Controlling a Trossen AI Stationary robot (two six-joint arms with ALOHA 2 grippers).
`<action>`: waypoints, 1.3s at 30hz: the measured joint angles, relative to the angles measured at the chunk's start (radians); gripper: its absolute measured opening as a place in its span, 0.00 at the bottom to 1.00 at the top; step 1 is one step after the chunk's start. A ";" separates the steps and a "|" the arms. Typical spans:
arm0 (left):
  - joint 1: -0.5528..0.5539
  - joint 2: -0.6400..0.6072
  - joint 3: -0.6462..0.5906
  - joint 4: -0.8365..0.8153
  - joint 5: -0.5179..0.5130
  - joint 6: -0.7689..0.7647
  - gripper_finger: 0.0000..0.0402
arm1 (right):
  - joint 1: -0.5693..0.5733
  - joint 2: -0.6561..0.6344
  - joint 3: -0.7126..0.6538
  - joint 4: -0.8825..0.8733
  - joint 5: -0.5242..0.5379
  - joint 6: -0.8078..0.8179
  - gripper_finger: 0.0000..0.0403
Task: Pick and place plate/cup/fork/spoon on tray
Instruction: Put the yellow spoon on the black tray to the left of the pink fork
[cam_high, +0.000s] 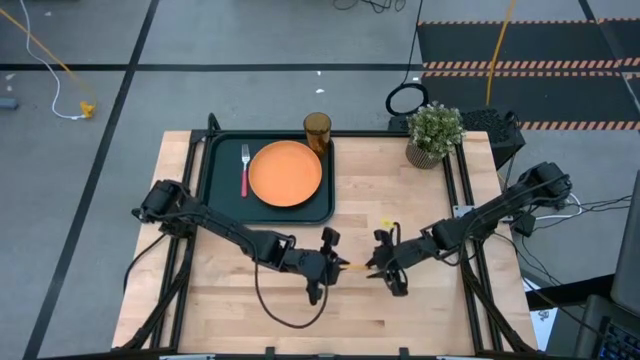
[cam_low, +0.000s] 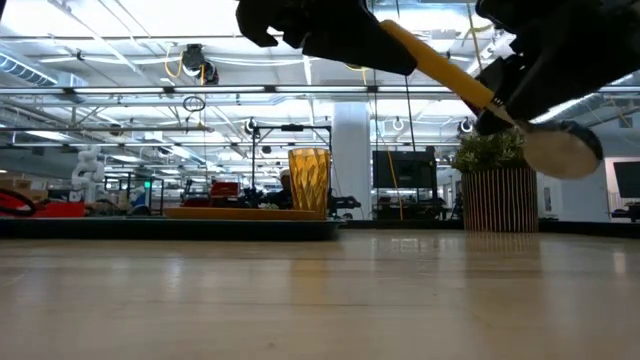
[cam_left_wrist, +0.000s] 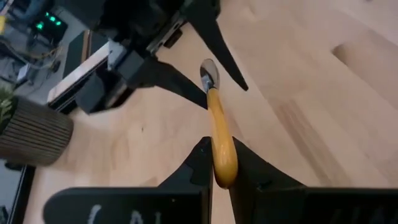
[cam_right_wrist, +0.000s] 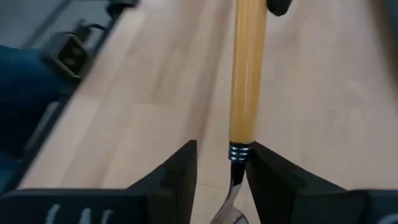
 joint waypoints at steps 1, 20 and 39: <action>-0.003 0.000 0.000 0.000 0.000 0.010 0.06 | -0.001 0.001 -0.012 0.030 -0.024 0.002 0.31; -0.054 0.000 0.000 0.052 -0.001 0.266 0.06 | -0.006 0.001 -0.029 0.073 -0.152 0.054 0.06; -0.062 -0.166 -0.001 -0.259 -0.169 -0.417 0.49 | -0.039 -0.004 0.002 -0.135 0.210 -0.011 0.02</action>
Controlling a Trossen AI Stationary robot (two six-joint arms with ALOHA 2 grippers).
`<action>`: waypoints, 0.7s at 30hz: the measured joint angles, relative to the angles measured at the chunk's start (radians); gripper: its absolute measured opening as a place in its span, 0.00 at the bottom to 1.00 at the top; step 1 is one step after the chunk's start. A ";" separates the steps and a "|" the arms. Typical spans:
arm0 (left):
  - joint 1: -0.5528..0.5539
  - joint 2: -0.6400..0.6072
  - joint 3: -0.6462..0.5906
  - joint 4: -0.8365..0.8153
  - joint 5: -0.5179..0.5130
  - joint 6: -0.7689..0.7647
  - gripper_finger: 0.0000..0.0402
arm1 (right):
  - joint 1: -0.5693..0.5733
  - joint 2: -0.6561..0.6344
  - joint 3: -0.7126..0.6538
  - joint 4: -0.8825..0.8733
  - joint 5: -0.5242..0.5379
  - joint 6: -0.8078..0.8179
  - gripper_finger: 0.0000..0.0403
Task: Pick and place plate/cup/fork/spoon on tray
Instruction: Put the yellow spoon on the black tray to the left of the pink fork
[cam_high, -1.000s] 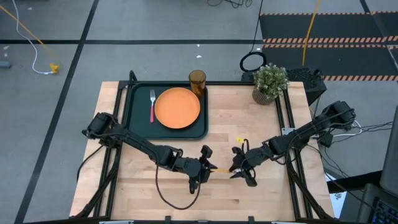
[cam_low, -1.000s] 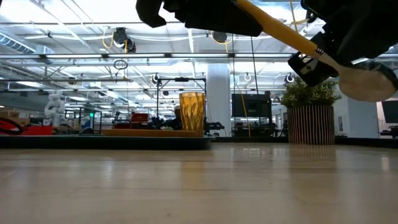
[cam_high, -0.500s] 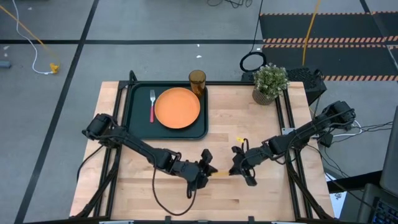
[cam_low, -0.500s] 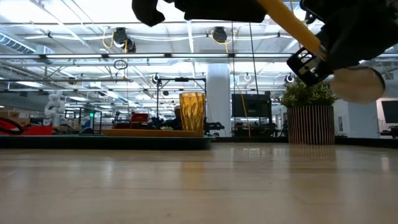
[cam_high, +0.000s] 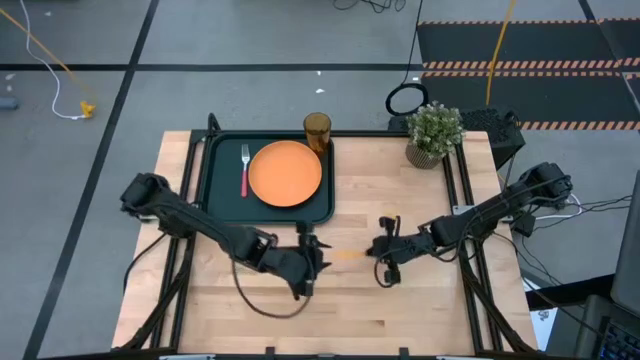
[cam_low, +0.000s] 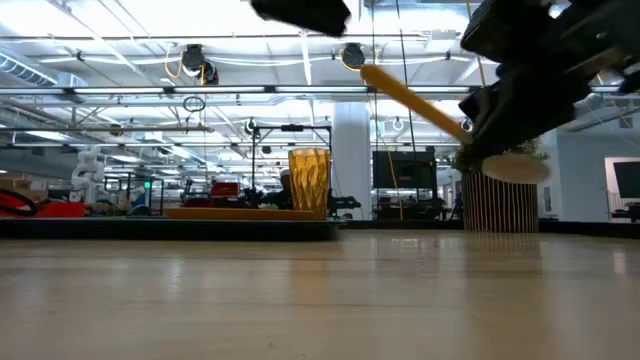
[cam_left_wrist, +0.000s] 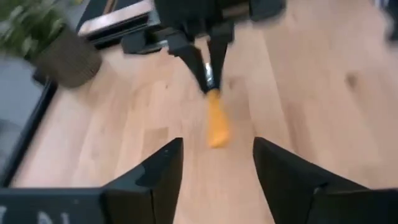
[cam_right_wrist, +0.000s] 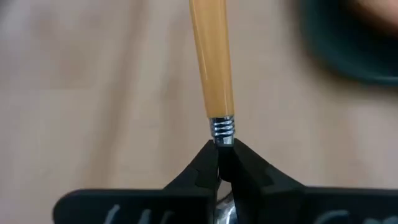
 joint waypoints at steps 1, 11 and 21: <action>0.003 -0.020 0.001 -0.009 -0.002 -0.055 0.50 | -0.001 0.000 0.002 -0.004 0.065 -0.005 0.02; 0.019 -0.057 0.002 0.061 -0.048 -0.134 0.50 | 0.000 0.000 0.006 0.068 0.451 -0.055 0.02; 0.057 0.053 0.001 0.314 -0.064 0.009 0.72 | 0.022 0.034 0.006 0.100 0.565 -0.155 0.02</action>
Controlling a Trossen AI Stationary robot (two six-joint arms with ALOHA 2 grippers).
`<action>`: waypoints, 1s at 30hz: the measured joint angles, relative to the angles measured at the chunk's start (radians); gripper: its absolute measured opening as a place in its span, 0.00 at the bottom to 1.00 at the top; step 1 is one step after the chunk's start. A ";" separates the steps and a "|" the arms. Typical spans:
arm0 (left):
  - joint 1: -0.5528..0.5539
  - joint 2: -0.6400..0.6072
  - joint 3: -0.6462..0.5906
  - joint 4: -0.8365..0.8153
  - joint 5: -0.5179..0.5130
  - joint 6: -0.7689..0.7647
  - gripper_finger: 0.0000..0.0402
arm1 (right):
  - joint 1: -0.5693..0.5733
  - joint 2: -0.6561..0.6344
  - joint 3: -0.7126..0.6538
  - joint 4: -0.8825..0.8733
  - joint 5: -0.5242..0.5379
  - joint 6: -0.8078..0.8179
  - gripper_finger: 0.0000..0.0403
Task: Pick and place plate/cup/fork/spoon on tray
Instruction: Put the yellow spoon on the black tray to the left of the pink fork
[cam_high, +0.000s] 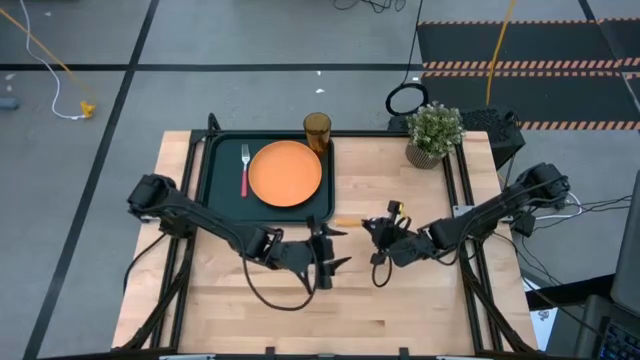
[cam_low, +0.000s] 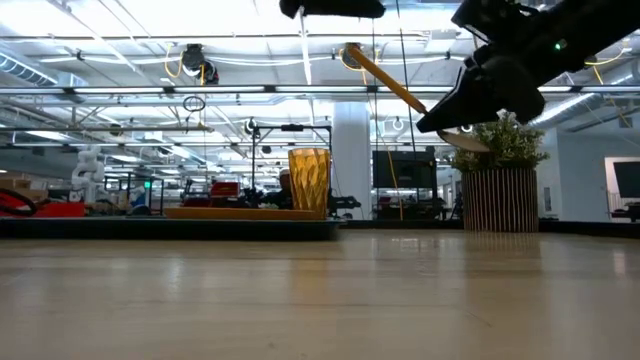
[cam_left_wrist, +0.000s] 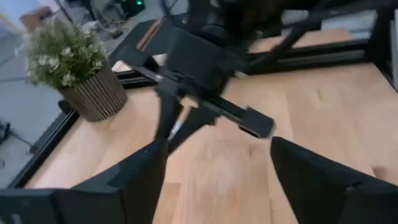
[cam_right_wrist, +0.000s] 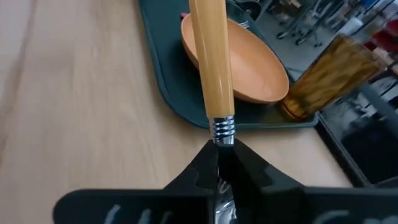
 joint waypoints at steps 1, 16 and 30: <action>0.008 0.003 0.000 0.006 -0.007 -0.018 0.74 | 0.004 0.012 0.000 0.007 0.016 -0.017 0.02; 0.131 0.007 0.000 -0.026 0.121 -0.359 0.62 | 0.098 0.211 0.000 0.185 0.367 -0.428 0.02; 0.093 0.153 -0.001 0.150 -0.072 0.273 0.73 | 0.053 0.257 -0.001 0.451 0.541 -0.929 0.03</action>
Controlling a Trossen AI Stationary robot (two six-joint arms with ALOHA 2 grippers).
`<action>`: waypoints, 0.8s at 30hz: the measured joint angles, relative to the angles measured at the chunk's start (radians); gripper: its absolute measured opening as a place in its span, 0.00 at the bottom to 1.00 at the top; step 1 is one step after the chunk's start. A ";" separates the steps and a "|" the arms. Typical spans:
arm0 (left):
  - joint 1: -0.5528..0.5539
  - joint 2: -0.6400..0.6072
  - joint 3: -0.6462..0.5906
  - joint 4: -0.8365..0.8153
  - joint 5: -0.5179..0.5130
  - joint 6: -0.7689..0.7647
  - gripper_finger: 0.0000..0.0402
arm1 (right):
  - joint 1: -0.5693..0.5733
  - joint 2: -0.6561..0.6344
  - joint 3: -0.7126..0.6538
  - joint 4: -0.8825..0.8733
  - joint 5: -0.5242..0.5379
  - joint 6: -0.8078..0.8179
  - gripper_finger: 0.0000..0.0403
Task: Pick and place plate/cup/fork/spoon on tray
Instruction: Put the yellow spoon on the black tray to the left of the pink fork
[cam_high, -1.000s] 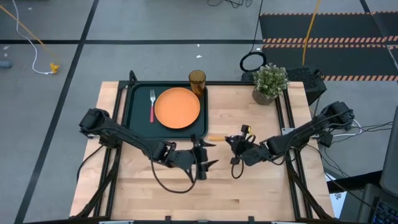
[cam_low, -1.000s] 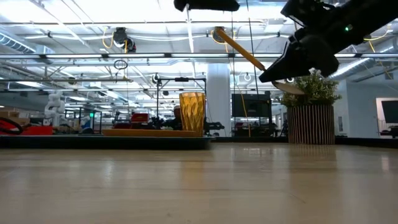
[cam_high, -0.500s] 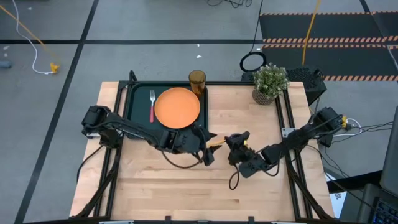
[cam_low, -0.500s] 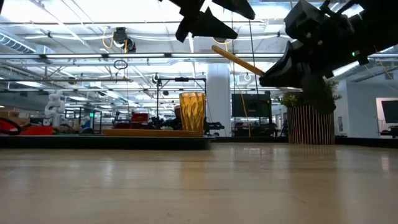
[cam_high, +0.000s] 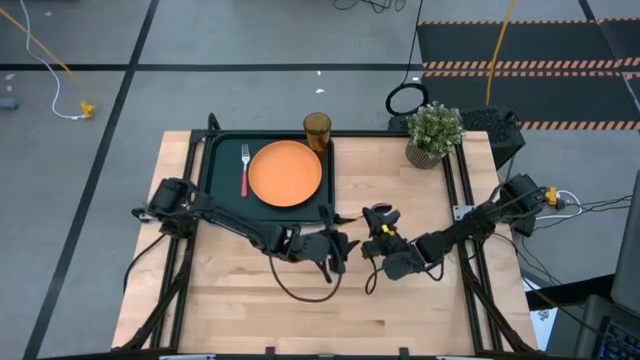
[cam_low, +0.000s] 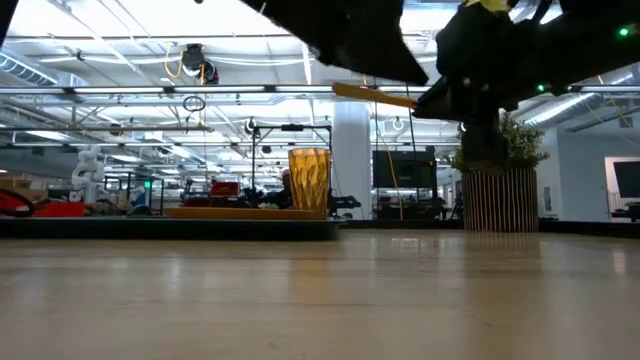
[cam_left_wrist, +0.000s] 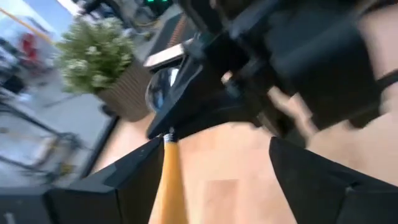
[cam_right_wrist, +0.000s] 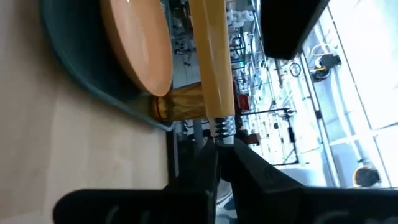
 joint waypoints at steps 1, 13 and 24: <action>0.000 0.006 0.000 0.009 -0.022 0.025 0.75 | -0.006 0.000 0.001 0.012 -0.003 -0.017 0.03; 0.049 0.013 0.000 -0.030 -0.077 0.077 0.67 | -0.068 0.000 0.001 0.102 -0.107 -0.021 0.03; 0.061 0.013 0.000 -0.067 -0.069 0.060 0.44 | -0.068 0.000 0.000 0.103 -0.107 0.036 0.03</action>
